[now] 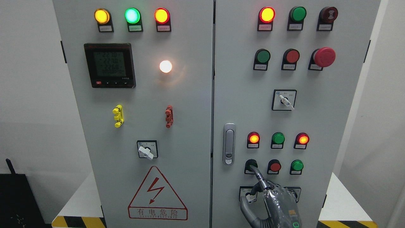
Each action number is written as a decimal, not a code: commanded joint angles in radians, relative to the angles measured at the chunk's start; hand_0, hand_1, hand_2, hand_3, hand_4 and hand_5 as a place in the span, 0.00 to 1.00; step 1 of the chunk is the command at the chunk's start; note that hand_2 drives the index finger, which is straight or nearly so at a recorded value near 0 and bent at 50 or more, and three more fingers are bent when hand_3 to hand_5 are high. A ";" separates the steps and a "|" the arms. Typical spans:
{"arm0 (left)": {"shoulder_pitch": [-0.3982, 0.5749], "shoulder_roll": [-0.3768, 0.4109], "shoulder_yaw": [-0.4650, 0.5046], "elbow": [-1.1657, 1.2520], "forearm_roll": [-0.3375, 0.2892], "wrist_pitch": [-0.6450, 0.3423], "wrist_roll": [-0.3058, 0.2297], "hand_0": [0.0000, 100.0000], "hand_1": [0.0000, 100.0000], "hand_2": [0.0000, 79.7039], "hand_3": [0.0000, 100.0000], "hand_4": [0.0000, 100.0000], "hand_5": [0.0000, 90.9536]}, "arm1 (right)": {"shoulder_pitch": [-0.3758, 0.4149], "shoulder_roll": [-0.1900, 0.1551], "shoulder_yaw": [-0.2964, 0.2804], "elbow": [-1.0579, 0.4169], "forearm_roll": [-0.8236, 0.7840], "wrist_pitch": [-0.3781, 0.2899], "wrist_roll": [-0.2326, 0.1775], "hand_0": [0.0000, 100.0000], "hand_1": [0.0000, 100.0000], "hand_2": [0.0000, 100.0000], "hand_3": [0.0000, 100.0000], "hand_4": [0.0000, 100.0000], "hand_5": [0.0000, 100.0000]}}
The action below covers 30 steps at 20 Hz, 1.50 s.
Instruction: Press green start button
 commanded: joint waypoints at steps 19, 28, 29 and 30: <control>0.000 0.000 0.000 0.000 0.000 0.000 0.000 0.12 0.56 0.00 0.00 0.00 0.00 | 0.125 0.001 -0.027 -0.164 -0.222 -0.001 0.018 0.77 0.39 0.00 0.61 0.56 0.43; 0.000 0.000 0.000 0.000 0.000 0.000 0.000 0.12 0.56 0.00 0.00 0.00 0.00 | 0.168 0.001 -0.015 -0.185 -0.395 0.011 0.020 0.80 0.39 0.00 0.58 0.49 0.33; 0.000 0.000 0.000 0.000 0.000 0.000 0.000 0.12 0.56 0.00 0.00 0.00 0.00 | 0.180 0.001 -0.009 -0.193 -0.426 0.019 0.020 0.81 0.38 0.00 0.56 0.47 0.30; 0.000 0.000 0.000 0.000 0.000 0.000 0.000 0.12 0.56 0.00 0.00 0.00 0.00 | 0.192 0.001 0.001 -0.205 -0.458 0.033 0.021 0.82 0.37 0.00 0.52 0.44 0.26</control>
